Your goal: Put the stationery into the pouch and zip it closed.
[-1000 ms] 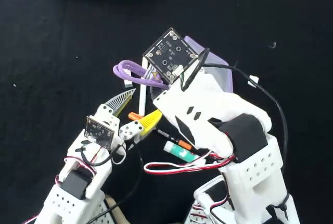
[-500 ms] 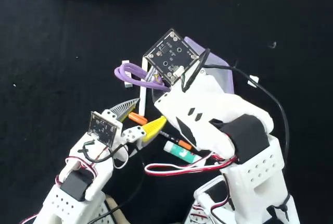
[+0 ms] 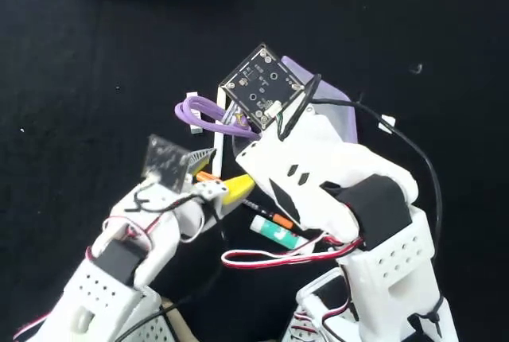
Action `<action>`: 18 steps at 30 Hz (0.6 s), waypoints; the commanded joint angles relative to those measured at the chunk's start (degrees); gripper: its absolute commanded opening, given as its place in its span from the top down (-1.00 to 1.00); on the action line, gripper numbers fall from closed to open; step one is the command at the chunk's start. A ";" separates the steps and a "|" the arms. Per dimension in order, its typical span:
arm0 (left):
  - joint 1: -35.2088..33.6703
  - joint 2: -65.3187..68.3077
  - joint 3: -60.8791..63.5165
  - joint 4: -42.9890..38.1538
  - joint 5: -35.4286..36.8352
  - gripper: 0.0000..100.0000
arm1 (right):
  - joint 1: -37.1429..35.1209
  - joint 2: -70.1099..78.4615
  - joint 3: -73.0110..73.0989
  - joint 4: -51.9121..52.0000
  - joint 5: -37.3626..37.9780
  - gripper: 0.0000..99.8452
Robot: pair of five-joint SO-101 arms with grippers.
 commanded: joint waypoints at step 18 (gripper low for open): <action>-1.98 16.97 -2.24 -16.97 -2.90 0.40 | 0.18 -1.71 -3.03 0.18 -0.35 0.98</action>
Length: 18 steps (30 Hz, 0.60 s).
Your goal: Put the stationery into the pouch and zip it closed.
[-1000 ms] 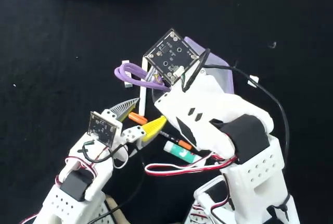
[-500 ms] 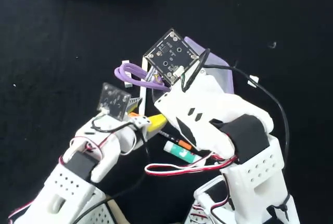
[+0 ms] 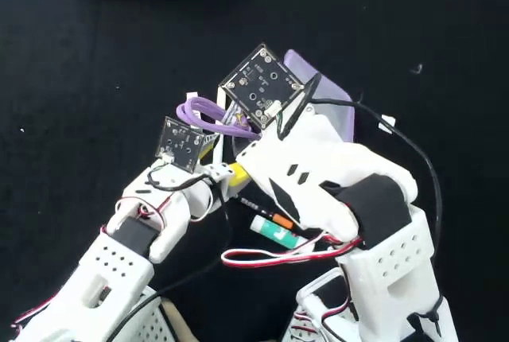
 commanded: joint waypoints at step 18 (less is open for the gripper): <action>1.54 0.70 -1.54 -1.05 -0.79 0.94 | 1.23 -1.71 -3.12 1.49 0.09 0.98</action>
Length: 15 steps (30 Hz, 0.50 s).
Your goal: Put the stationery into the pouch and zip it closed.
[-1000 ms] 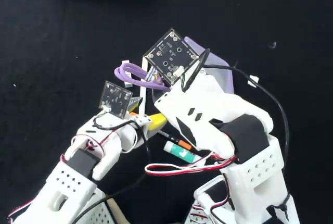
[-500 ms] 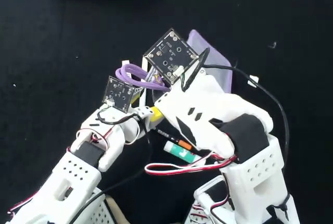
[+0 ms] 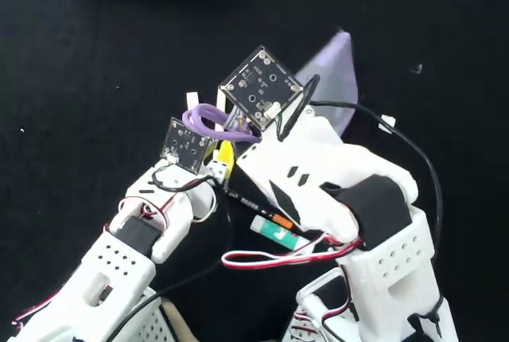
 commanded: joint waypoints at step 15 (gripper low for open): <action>0.40 -0.62 -2.59 5.10 -0.35 0.54 | 8.62 -1.80 -7.52 5.27 1.23 0.98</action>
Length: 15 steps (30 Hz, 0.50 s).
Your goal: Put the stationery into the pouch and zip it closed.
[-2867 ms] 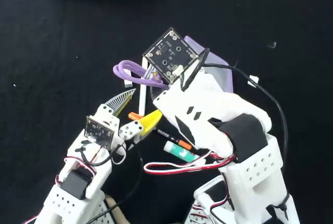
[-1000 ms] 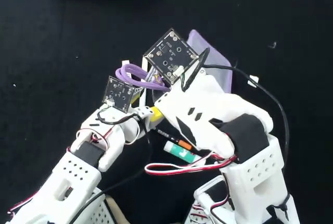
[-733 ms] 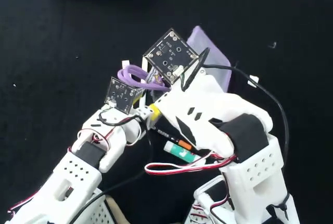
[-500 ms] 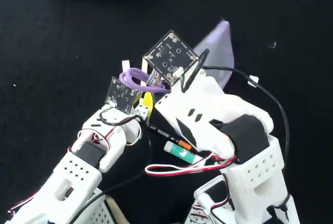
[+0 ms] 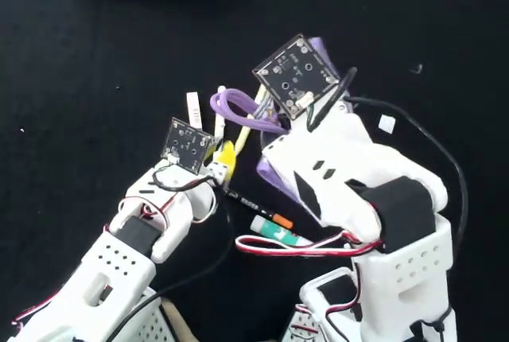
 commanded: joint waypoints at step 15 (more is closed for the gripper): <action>10.77 -36.48 5.41 19.87 -13.10 0.54 | 0.79 -1.19 -2.33 0.35 0.44 0.98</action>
